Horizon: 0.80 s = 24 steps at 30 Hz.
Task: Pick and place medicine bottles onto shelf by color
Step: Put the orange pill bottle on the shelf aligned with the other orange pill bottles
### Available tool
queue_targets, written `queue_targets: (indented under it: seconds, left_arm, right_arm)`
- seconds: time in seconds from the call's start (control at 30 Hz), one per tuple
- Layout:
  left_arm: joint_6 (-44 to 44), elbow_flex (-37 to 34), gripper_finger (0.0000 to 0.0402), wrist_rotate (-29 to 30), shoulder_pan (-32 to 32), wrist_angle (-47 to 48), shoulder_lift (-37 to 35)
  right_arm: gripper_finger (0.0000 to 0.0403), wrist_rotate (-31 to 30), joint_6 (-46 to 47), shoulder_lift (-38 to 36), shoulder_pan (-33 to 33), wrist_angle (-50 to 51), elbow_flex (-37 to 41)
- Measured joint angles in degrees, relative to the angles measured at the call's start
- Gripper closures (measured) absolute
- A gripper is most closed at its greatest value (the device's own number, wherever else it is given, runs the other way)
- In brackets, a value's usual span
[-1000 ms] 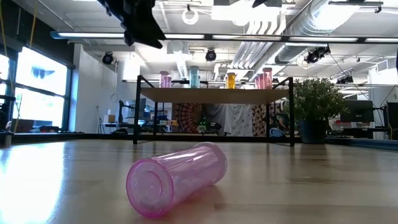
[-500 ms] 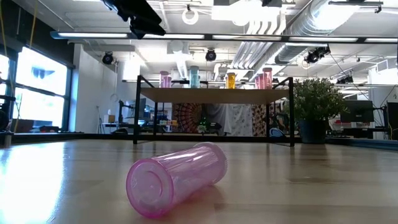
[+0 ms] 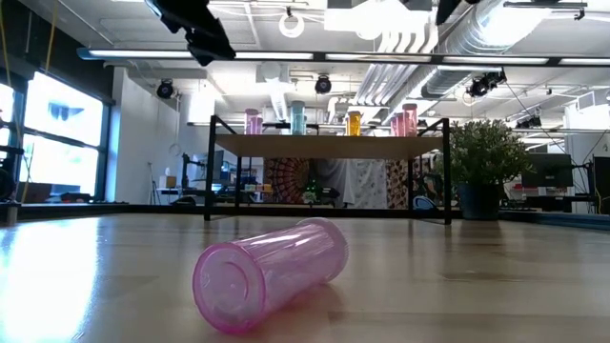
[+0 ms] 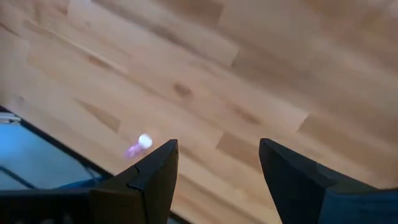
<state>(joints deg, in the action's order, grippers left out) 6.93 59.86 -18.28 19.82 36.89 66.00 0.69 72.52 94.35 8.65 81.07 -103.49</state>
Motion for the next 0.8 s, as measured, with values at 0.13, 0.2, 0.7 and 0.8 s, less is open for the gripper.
queue_targets:
  seconds: [0.13,0.2,0.7,0.8]
  left_arm:
    - [-0.16,0.00,0.0200,0.00,-2.01,-0.06,-0.09]
    - [-1.15,0.00,0.0200,0.08,-3.03,-0.29,-0.10]
    - [-4.90,0.00,0.0200,4.37,-7.56,-0.24,-0.09]
    - [-5.92,0.00,0.0200,4.35,-8.61,-0.24,-0.09]
  right_arm:
    - [0.0187,1.96,7.33,-0.02,4.33,-2.86,4.54]
    - [0.0187,2.29,10.91,0.00,6.46,-4.05,6.51]
    - [0.0187,5.98,15.60,-0.07,20.82,-5.37,18.02]
    - [0.0187,6.77,14.52,-0.07,24.39,-5.59,21.83]
